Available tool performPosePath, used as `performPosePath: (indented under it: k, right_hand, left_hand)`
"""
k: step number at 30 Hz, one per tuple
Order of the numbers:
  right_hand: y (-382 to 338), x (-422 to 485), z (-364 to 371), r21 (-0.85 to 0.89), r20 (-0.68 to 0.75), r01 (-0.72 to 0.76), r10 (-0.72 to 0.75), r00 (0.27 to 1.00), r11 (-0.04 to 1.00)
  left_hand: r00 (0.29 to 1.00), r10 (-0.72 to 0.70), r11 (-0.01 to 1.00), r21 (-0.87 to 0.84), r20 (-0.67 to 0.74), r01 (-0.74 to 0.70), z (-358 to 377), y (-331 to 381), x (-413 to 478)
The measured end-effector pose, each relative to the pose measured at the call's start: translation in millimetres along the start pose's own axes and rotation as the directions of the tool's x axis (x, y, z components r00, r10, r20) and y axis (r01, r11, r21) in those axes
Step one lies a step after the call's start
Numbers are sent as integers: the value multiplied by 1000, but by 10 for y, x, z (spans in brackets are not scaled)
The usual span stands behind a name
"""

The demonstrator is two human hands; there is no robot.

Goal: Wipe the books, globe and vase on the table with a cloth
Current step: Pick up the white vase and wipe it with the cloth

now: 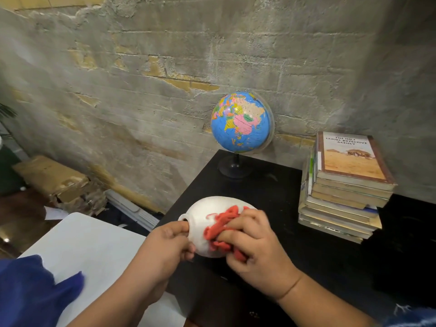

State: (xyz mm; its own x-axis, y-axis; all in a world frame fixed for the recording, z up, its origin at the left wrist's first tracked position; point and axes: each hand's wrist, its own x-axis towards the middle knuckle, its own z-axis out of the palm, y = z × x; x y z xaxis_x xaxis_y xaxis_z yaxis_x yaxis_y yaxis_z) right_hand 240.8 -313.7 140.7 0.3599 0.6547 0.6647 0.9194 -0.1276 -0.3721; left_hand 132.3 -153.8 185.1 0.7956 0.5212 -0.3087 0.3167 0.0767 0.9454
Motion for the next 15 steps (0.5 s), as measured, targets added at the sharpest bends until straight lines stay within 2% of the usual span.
performPosePath:
  k: [3,4,5,7,9,10,12,15]
  right_hand:
    - [64,-31,-46,102,-61,-346,353,934,933]
    - [34,5,-47,111,-58,-391,399,915,914]
    - [-24,51,-47,97,-53,-369,375,926,924]
    - [-185,144,-26,36,15,-195,194,981,980]
    - [-271,169,19,-34,135,-45,49,990,998]
    - [-264,162,34,-52,150,-35,42,988,998]
    - [-182,123,35,-14,80,-147,148,986,989]
    - [-83,107,-55,95,5,-403,404,915,910]
  left_hand:
    - [995,-84,991,-108,-46,78,-21,-16,22]
    - [994,-99,987,-134,-49,92,-19,-11,29]
    - [994,-100,984,-151,-48,92,-13,-2,29]
    - [997,-74,984,-166,-21,69,9,33,6]
    - [999,-49,987,-153,18,51,28,50,-19]
    - [999,-46,987,-156,17,48,25,42,-23]
    - [997,-71,981,-179,-15,67,13,14,-21]
    - [992,-111,977,-188,-58,98,0,-1,-9]
